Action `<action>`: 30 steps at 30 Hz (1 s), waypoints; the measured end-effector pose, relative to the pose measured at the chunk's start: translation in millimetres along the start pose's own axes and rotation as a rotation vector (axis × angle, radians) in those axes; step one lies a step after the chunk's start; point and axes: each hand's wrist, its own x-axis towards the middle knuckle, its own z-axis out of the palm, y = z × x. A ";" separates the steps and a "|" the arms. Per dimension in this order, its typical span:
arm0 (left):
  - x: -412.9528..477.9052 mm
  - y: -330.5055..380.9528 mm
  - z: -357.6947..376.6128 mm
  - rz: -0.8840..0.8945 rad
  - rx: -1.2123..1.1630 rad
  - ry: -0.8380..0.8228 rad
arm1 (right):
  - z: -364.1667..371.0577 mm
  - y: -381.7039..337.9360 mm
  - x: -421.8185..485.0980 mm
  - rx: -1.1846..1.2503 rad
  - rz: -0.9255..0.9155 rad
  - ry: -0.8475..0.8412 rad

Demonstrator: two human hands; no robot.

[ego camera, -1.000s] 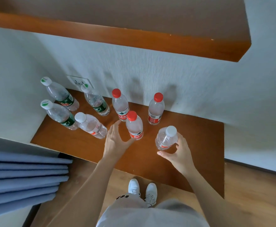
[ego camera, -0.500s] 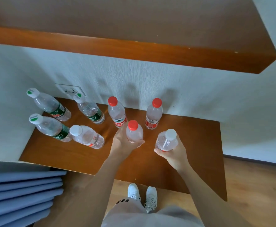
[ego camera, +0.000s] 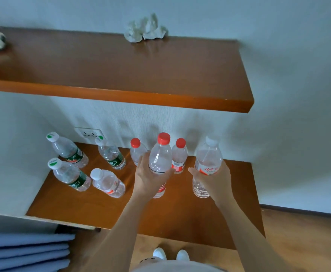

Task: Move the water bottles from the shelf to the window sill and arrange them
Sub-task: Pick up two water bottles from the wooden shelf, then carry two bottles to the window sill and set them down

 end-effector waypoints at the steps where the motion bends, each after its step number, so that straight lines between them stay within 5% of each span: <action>1: -0.3 7.0 -2.1 0.002 -0.028 0.008 | -4.5 -6.1 1.8 0.009 -0.018 0.018; 10: -8.4 28.9 -22.7 0.052 -0.154 0.066 | -14.0 -37.6 7.7 0.069 -0.067 0.055; 18: -34.7 8.7 -58.5 0.035 -0.244 0.213 | 20.6 -56.7 3.8 0.228 -0.047 -0.134; 30: -149.6 -3.5 -121.8 -0.226 -0.223 0.791 | 74.2 -114.1 -65.2 0.400 -0.331 -0.627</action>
